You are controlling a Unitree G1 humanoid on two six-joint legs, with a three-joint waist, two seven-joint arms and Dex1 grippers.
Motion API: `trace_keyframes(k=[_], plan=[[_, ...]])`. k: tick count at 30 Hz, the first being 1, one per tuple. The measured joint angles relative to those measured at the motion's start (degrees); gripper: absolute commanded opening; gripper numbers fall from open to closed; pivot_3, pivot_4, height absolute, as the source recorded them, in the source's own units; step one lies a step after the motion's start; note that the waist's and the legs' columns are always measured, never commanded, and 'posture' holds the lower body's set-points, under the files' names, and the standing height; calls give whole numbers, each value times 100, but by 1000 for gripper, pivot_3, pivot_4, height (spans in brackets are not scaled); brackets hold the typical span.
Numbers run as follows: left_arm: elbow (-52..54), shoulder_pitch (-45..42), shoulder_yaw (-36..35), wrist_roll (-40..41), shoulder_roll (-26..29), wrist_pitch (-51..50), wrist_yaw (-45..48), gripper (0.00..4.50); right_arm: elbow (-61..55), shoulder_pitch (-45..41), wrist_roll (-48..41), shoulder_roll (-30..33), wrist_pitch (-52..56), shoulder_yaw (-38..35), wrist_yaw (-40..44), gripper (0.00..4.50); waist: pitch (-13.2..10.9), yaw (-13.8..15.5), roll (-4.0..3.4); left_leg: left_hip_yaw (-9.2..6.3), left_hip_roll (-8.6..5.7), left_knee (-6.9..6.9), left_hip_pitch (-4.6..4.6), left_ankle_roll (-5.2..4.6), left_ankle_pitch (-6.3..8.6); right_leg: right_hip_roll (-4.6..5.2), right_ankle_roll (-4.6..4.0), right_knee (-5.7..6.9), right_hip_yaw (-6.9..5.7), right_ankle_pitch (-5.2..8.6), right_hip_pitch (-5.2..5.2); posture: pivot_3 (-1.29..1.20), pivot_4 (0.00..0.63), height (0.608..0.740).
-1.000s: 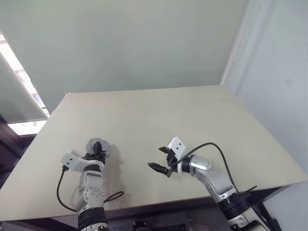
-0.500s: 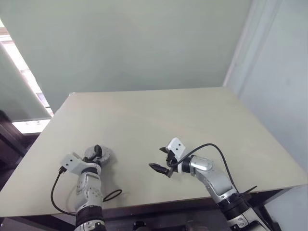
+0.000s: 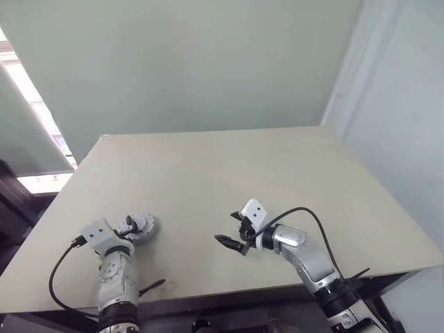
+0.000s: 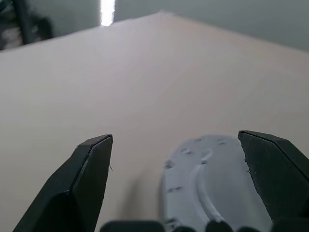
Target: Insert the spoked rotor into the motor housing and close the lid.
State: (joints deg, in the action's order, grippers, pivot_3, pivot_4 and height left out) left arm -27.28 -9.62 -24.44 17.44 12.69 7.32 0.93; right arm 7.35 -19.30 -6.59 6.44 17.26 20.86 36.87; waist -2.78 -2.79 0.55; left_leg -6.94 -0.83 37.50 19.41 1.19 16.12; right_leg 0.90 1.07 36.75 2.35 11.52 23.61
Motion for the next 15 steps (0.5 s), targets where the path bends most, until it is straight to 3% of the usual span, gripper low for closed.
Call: trace_keyframes(k=[4,9,15], plan=[[1126,440,711,-108,270,-78,941,4459,-2,19,-45,81,26,-298,-103,4500,-2,2,-3,1,-4,0,2,0,0,2,-1,0,2,1,0,0,0,740],[2721,767,1777,-50,635,-985,2115,4459,-140,195,-202,378,39,-949,-309,4500,-7,-5,-14,3,-6,0,2,-2,1,4,0,-2,6,2,-2,0,0,740],[3414,832,2497,-60,791,-1858,2724,4459,-491,691,-299,862,25,-1609,-430,4500,-13,-17,-30,6,0,-9,-3,-3,1,-3,-9,-1,7,7,0,0,0,740]])
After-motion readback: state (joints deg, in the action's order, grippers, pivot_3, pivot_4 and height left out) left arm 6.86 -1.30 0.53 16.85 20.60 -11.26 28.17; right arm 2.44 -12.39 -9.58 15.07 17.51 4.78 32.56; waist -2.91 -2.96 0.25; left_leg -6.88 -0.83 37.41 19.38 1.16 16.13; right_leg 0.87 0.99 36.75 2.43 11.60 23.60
